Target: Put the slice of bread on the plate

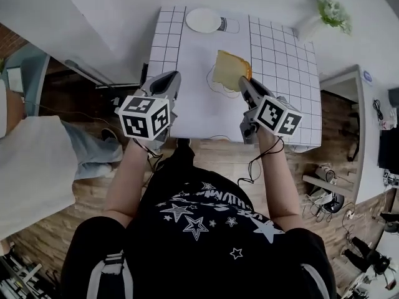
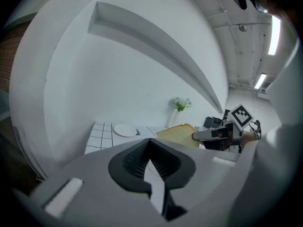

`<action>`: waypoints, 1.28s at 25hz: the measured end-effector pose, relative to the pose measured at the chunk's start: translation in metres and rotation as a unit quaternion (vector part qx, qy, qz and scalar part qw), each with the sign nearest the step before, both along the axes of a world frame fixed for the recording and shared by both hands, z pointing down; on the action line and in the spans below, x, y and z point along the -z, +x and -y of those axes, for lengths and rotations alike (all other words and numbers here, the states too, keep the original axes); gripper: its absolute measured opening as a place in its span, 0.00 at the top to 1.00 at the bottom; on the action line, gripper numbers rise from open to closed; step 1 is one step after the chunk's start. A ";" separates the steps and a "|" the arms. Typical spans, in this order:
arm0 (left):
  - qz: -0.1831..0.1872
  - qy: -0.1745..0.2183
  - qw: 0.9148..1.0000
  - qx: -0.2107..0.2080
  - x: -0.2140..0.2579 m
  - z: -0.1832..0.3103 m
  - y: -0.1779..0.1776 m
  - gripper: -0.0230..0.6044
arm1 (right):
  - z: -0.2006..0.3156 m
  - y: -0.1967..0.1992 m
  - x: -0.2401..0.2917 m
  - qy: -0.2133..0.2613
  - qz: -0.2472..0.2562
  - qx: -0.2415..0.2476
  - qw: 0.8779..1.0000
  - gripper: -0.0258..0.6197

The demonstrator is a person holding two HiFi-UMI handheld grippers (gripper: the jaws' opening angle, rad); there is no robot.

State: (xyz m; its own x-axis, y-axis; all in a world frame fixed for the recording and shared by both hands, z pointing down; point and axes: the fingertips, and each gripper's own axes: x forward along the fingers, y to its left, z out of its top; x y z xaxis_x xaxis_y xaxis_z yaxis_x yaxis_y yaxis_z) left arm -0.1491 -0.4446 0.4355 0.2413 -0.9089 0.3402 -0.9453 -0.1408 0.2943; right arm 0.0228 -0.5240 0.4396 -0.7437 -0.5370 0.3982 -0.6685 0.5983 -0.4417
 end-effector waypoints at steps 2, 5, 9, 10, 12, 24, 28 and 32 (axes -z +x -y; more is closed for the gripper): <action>0.001 -0.003 1.000 0.007 -0.003 0.014 -0.014 0.95 | 0.018 -0.013 -0.003 0.006 -0.014 0.005 1.000 0.82; -0.004 -0.004 1.000 0.018 -0.006 0.032 -0.035 0.95 | 0.045 -0.032 -0.006 0.022 -0.041 0.014 0.999 0.82; -0.002 -0.006 1.000 0.027 -0.007 0.051 -0.060 0.95 | 0.078 -0.059 -0.005 0.045 -0.063 0.026 0.997 0.82; -0.002 -0.006 1.000 0.029 -0.007 0.056 -0.067 0.95 | 0.086 -0.066 -0.005 0.052 -0.071 0.029 0.996 0.82; -0.003 -0.004 0.999 0.035 -0.006 0.067 -0.081 0.95 | 0.104 -0.081 -0.004 0.074 -0.097 0.037 0.992 0.82; -0.024 -0.024 0.999 0.012 -0.033 0.105 -0.108 0.95 | 0.204 -0.163 -0.016 0.211 -0.273 0.081 0.935 0.82; -0.032 -0.029 0.999 0.013 -0.045 0.112 -0.115 0.95 | 0.224 -0.185 -0.034 0.242 -0.333 0.096 0.906 0.82; -0.044 -0.032 0.998 0.027 -0.052 0.114 -0.125 0.95 | 0.230 -0.206 -0.049 0.343 -0.430 0.146 0.823 0.82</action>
